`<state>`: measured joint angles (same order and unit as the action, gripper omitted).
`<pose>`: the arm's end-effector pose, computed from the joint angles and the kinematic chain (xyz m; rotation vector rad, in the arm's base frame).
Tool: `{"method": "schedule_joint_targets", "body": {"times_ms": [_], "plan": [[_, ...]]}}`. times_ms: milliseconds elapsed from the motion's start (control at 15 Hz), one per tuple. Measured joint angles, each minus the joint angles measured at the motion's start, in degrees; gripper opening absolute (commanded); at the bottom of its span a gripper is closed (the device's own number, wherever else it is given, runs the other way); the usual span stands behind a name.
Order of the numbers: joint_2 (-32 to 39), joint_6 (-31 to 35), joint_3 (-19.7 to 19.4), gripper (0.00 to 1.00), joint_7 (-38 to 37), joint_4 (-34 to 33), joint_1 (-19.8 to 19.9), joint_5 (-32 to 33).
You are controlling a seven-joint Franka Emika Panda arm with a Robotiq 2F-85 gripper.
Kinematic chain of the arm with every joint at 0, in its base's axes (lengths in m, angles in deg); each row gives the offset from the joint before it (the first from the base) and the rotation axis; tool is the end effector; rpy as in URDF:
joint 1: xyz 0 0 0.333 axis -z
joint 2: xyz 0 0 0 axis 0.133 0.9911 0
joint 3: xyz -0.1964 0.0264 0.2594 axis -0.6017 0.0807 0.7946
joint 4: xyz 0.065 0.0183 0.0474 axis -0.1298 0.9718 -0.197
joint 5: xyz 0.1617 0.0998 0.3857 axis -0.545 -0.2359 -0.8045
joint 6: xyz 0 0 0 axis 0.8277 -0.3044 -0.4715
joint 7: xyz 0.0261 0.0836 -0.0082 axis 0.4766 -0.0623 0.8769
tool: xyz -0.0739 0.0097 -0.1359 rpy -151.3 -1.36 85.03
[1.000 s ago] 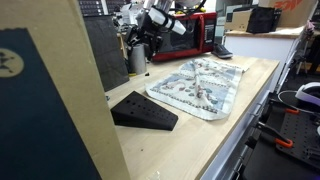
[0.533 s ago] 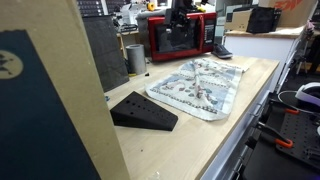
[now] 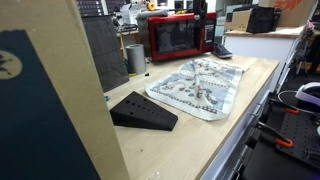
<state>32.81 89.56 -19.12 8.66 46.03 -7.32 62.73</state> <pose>0.5544 0.0145 0.4222 -2.9358 -0.4929 0.0696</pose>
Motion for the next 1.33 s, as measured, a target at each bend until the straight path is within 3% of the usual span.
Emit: {"method": "schedule_joint_targets", "body": {"times_ms": [733,1133,1333], "plan": [[-11.41,-5.81,0.11,1.0,3.12,6.13,-2.14,1.56],[-23.0,-8.59,-1.35,1.0,3.0,13.79,-2.68,-2.44],[-24.53,-8.61,-1.41,1.0,2.96,14.97,-2.9,-2.51]]}}
